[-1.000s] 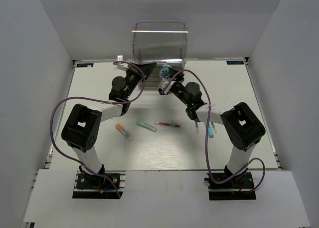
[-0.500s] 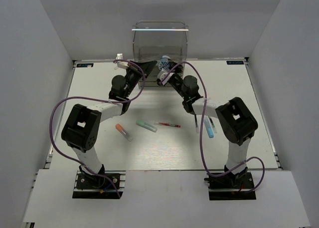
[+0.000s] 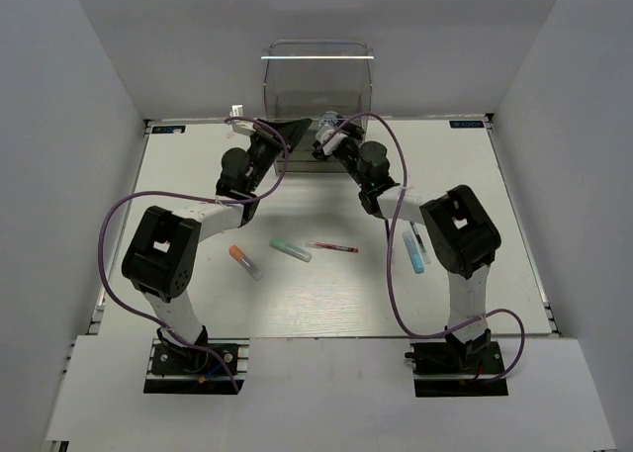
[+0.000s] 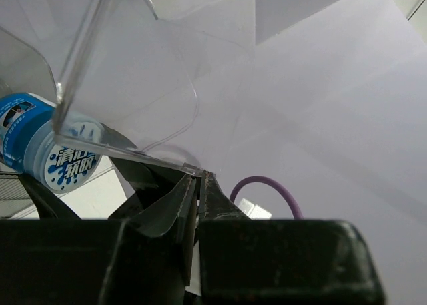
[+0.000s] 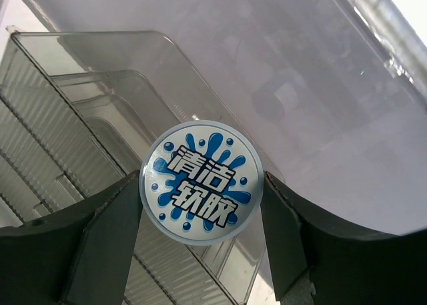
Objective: Sort the stationery into containers
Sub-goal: Place the stationery in the storage box.
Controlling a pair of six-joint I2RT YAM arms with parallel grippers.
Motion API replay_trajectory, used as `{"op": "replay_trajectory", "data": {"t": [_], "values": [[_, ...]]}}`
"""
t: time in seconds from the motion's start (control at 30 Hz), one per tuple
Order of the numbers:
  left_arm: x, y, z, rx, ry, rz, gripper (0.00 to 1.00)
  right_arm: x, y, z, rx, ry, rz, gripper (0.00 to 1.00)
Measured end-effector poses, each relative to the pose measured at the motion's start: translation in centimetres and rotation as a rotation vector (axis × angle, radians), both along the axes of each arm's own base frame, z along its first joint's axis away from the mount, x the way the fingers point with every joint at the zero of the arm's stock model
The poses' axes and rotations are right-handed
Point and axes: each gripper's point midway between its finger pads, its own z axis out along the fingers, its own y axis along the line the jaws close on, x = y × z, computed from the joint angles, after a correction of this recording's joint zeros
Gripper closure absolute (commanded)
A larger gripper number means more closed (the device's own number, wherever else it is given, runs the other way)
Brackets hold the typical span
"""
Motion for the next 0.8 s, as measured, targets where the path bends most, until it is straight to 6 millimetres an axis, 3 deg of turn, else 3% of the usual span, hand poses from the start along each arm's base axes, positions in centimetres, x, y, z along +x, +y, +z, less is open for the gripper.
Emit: {"op": "replay_trajectory", "data": {"t": [0.4, 0.43, 0.47, 0.57, 0.8], "values": [[0.1, 0.0, 0.1, 0.002, 0.005, 0.001, 1.00, 2.1, -0.6, -1.0, 0.079, 0.103, -0.056, 1.00], [0.2, 0.0, -0.1, 0.004, 0.011, 0.001, 1.00, 2.1, -0.6, -1.1, 0.081, 0.110, -0.056, 0.94], [0.2, -0.1, -0.2, 0.006, 0.014, 0.001, 1.00, 2.2, -0.6, -1.2, 0.084, 0.114, -0.058, 0.75], [0.2, -0.1, -0.2, 0.007, 0.018, 0.001, 1.00, 2.2, -0.6, -1.2, 0.090, 0.121, -0.058, 0.45], [0.3, -0.1, -0.5, 0.011, 0.026, 0.001, 1.00, 2.2, -0.6, -1.4, 0.088, 0.130, -0.050, 0.20]]}}
